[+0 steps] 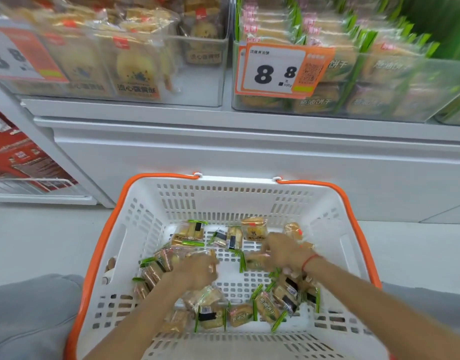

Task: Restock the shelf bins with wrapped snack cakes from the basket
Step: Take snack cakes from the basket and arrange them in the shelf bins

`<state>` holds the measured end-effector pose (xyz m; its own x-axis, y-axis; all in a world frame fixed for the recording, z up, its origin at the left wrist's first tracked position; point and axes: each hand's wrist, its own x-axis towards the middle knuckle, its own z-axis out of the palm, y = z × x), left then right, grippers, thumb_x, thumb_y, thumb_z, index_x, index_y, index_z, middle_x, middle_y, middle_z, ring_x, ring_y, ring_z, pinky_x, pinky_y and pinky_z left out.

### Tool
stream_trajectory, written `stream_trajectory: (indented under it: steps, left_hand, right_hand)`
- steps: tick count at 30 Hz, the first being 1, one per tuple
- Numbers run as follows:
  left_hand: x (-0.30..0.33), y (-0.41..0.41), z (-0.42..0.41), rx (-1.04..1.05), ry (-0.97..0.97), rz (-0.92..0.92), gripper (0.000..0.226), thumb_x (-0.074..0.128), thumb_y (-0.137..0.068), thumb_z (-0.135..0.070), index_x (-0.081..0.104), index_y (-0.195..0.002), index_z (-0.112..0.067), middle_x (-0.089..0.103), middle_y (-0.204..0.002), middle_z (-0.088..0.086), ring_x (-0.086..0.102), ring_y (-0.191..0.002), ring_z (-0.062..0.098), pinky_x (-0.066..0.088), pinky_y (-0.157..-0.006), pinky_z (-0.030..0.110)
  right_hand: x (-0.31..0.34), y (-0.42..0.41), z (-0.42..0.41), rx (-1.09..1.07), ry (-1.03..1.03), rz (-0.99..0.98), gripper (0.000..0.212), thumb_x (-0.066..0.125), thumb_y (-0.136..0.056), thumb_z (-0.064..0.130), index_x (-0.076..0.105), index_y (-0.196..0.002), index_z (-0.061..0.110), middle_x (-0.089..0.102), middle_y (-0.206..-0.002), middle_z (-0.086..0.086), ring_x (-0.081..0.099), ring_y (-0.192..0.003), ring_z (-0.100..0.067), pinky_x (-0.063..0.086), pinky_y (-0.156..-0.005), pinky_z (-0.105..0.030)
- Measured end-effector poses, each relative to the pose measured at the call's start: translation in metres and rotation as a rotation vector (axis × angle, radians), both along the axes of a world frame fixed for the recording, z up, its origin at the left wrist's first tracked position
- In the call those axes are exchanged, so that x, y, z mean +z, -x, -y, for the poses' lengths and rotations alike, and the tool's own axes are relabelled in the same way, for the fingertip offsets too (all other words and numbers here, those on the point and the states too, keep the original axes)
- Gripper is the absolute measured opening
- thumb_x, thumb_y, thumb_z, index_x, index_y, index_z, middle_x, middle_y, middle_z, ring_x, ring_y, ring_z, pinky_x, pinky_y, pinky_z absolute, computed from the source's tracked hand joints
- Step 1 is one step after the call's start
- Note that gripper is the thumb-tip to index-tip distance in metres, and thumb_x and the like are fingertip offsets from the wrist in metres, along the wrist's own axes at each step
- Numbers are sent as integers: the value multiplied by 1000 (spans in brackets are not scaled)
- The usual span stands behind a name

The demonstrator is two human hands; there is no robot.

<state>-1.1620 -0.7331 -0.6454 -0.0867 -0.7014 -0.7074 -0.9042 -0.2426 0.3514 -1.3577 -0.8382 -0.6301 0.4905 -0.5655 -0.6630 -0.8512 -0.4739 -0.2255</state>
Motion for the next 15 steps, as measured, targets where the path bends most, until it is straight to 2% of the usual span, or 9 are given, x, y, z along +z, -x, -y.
stream_trajectory:
  steps: [3,5,7,10,11,13,15]
  left_hand:
    - [41,16,27,205,73,-330,51,49,-98,-37,36,-144,-20,45,-143,2,49,-125,20,41,-104,36]
    - [71,27,41,227,202,-436,47,50,-97,-40,42,-140,-24,56,-130,1,58,-109,19,48,-94,36]
    - [102,38,50,269,375,-526,35,50,-97,-38,51,-130,-25,64,-114,-1,61,-94,15,51,-82,35]
    - [142,49,58,387,604,-675,20,50,-97,-37,58,-113,-28,66,-102,-9,62,-92,5,49,-83,26]
    - [156,52,60,417,650,-741,17,51,-96,-36,59,-109,-30,67,-99,-11,62,-89,2,48,-79,21]
    - [181,57,63,478,707,-860,18,53,-90,-39,61,-104,-31,71,-90,-10,64,-81,1,47,-72,15]
    - [199,62,65,552,756,-942,25,53,-82,-44,63,-100,-31,72,-86,-15,65,-78,1,48,-72,16]
  right_hand:
    - [66,-3,34,-84,-227,145,16,69,-85,15,58,-93,24,55,-106,2,54,-95,-14,45,-76,-21]
    - [108,-2,50,-148,-289,227,16,68,-87,15,57,-97,21,60,-100,0,60,-85,-11,50,-66,-18]
    - [149,4,59,-161,-286,304,15,67,-88,16,60,-101,18,66,-96,-1,63,-79,-7,52,-65,-16]
    - [198,18,63,-185,-242,448,20,68,-87,15,61,-106,19,67,-100,-5,62,-80,-9,51,-66,-17]
    - [213,23,62,-220,-222,534,25,70,-85,12,61,-108,20,65,-100,-7,62,-79,-12,51,-65,-18]
    - [237,35,57,-316,-182,707,37,76,-79,10,61,-110,22,62,-93,-11,59,-77,-17,50,-65,-22]
    - [254,42,51,-392,-168,844,47,80,-71,15,61,-114,24,62,-86,-9,59,-75,-17,48,-69,-25]
